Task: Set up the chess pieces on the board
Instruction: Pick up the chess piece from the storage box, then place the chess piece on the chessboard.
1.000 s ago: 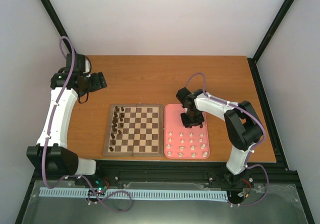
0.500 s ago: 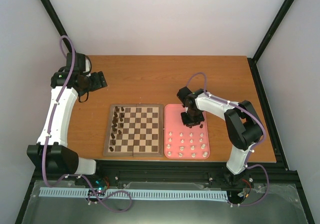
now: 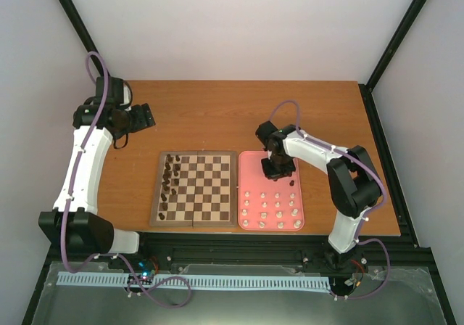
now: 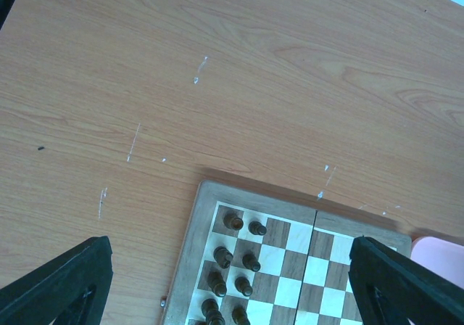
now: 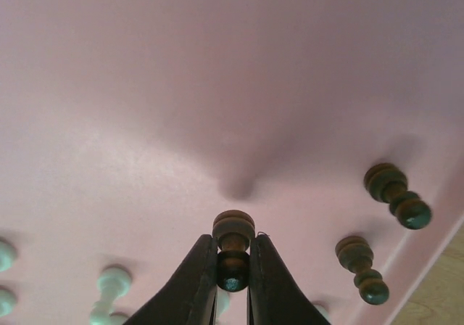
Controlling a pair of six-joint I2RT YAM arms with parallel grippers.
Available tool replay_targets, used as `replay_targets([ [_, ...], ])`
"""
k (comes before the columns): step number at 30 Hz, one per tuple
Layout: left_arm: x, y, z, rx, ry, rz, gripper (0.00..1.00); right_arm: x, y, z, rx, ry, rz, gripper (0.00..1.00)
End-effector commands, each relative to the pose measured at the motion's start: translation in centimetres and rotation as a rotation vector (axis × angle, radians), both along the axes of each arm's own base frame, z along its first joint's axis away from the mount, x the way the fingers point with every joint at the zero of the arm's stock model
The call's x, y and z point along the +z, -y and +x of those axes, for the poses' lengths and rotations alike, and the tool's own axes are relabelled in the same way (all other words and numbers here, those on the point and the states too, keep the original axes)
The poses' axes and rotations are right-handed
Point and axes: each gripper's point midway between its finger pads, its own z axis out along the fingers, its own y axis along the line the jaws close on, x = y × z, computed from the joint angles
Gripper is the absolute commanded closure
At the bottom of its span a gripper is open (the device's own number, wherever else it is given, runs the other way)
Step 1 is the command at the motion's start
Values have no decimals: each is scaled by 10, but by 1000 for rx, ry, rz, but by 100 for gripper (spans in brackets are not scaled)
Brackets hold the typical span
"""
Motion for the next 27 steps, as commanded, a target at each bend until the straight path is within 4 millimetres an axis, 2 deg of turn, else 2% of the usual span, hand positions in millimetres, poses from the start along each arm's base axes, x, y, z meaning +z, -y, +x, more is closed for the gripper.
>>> replay_targets([
  [1, 18, 1, -2, -3, 55, 3, 0, 44, -12, 21, 9, 114, 24, 97],
  [4, 19, 1, -2, -4, 60, 4, 0, 67, -39, 26, 59, 148, 50, 97],
  [7, 20, 1, -2, -4, 64, 4, 0, 79, -84, 19, 146, 154, 83, 97],
  [13, 23, 2, -2, -6, 70, -2, 0, 88, -196, -20, 370, 128, 154, 97],
  [17, 25, 3, -3, -7, 76, -9, 0, 81, -249, -50, 489, 83, 198, 97],
  [21, 27, 4, -4, -11, 82, -15, 0, 81, -289, -70, 573, 65, 256, 97],
  [27, 28, 5, -7, -13, 89, -18, 0, 67, -314, -81, 633, 16, 297, 97],
])
